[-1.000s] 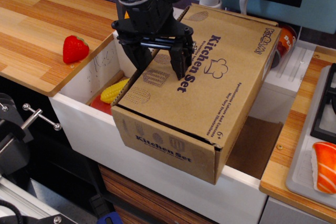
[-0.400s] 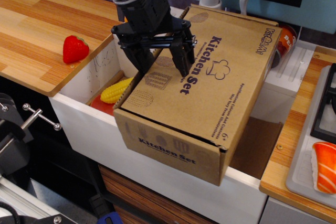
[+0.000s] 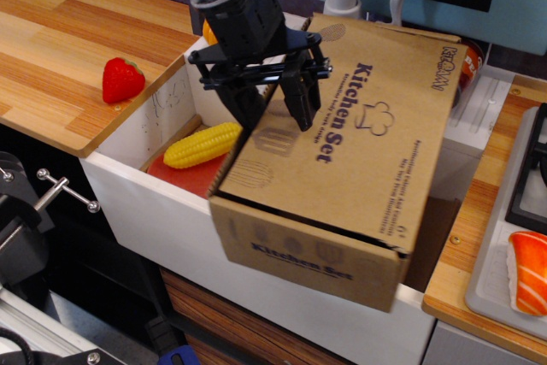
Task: Open brown1fbox flap
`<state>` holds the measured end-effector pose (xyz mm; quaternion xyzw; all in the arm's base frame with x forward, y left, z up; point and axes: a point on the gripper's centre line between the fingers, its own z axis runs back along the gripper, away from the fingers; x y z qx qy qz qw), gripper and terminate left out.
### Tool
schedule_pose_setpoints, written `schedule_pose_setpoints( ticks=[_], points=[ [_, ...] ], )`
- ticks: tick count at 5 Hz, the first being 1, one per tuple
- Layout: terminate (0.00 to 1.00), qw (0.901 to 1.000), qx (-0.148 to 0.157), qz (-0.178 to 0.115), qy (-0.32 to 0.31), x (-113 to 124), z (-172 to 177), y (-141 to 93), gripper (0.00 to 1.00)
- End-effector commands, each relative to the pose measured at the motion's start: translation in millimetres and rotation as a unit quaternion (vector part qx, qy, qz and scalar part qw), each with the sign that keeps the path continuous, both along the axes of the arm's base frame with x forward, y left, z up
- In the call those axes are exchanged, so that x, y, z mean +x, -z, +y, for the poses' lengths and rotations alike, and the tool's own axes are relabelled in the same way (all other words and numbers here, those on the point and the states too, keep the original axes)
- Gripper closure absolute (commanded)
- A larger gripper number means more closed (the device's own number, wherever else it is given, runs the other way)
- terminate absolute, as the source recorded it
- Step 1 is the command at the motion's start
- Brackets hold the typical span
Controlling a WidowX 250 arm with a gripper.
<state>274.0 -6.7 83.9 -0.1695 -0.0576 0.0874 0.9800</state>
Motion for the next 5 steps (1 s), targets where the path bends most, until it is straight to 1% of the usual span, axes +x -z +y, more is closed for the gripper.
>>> schedule_pose_setpoints(
  ticks=[1,3,4,5],
  points=[
    [0.0,0.9998,0.012,-0.016,-0.009,11,-25,-42,1.0],
    [0.0,0.9984,0.039,-0.003,-0.041,15,-52,-74,1.0],
    [0.0,0.9947,0.083,0.0,-0.06,14,-75,-88,1.0],
    [0.0,0.9874,0.134,-0.002,-0.084,2,-95,-93,1.0]
  ],
)
